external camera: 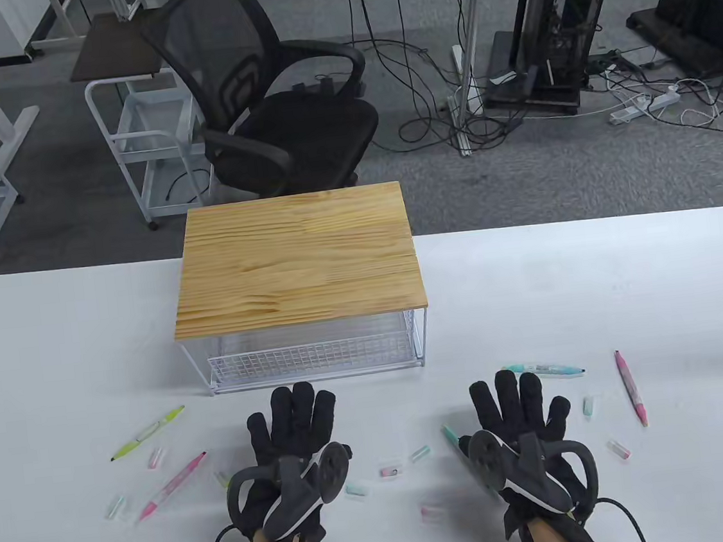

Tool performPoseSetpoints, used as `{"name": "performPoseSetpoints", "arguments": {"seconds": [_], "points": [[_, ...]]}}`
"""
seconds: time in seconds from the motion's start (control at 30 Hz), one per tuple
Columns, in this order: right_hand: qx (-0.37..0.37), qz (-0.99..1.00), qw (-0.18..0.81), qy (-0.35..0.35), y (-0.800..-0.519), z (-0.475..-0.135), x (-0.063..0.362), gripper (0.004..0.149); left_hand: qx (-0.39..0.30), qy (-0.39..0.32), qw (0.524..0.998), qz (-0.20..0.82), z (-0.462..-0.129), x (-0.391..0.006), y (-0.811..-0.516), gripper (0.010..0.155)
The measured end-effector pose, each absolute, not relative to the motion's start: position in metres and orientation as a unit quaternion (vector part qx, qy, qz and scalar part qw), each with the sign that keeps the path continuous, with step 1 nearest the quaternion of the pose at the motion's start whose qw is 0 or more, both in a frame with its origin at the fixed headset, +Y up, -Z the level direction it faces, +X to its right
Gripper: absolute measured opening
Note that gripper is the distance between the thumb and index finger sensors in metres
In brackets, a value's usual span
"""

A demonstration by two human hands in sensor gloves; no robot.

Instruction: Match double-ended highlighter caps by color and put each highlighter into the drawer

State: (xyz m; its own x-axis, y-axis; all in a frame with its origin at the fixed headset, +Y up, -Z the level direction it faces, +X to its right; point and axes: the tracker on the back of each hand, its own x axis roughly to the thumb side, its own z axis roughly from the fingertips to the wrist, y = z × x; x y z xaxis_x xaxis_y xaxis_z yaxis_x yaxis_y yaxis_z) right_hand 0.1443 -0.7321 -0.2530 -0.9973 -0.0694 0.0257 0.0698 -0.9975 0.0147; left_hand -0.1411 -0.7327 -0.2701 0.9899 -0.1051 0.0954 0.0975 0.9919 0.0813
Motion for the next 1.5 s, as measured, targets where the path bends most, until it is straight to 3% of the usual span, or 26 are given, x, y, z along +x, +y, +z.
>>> {"name": "performPoseSetpoints", "arguments": {"seconds": [0.97, 1.33, 1.5], "points": [[-0.013, -1.000, 0.027, -0.001, -0.732, -0.254, 0.148, 0.081, 0.014, -0.028, 0.999, -0.022, -0.274, -0.148, -0.723, 0.081], [-0.017, -1.000, 0.001, -0.011, -0.732, -0.256, 0.148, 0.081, 0.038, 0.025, 0.997, -0.070, -0.333, -0.142, -0.698, 0.082], [-0.016, -1.000, 0.004, -0.012, -0.733, -0.257, 0.151, 0.081, 0.018, 0.040, 0.995, -0.092, -0.363, -0.131, -0.698, 0.078]]}}
